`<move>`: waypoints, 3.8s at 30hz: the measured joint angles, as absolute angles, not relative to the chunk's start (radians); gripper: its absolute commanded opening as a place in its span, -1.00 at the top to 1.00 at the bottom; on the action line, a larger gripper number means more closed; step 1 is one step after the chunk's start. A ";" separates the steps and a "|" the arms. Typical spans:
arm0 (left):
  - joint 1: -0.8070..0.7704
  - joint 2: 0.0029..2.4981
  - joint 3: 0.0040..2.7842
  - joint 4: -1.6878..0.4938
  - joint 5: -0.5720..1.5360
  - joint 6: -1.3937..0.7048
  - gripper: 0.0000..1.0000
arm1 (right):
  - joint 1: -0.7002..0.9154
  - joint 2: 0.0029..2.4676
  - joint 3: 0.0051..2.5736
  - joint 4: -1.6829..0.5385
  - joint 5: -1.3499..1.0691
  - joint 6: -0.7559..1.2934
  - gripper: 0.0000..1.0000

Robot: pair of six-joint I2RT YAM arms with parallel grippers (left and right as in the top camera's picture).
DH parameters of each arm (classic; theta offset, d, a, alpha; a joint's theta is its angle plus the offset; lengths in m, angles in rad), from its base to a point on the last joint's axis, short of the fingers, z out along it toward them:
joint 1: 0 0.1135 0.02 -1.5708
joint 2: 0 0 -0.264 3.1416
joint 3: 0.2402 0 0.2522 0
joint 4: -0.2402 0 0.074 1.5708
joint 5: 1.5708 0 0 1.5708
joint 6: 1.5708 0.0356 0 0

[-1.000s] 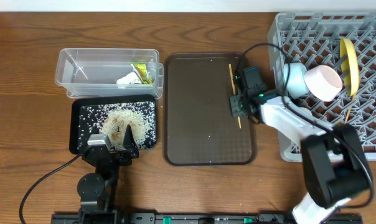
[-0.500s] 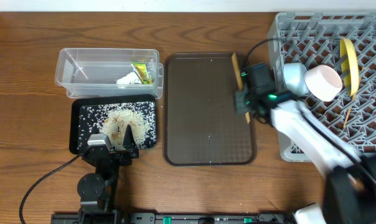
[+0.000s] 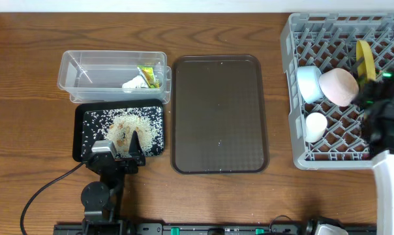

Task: Sort waste into correct bins and load items into the dishwasher rack

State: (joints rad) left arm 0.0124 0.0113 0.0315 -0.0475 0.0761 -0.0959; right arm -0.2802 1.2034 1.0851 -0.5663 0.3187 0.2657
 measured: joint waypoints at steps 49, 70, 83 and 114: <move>0.012 0.011 0.031 -0.047 0.076 -0.096 -0.87 | -0.001 0.868 1.084 -0.740 -0.558 0.189 -0.98; 0.012 0.011 0.031 -0.047 0.076 -0.096 -0.87 | 0.049 0.846 1.084 -0.849 -0.421 -0.150 -0.99; 0.012 0.011 0.031 -0.047 0.076 -0.096 -0.87 | 0.037 0.478 0.850 -0.622 -0.214 -0.208 -0.99; 0.012 0.011 0.031 -0.047 0.076 -0.096 -0.87 | 0.037 0.012 0.007 -0.051 -0.197 -0.213 -0.99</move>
State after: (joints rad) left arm 0.0124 0.0113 0.0315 -0.0475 0.0757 -0.0959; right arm 0.0368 0.0120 0.0071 -0.0513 -0.1970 -0.2134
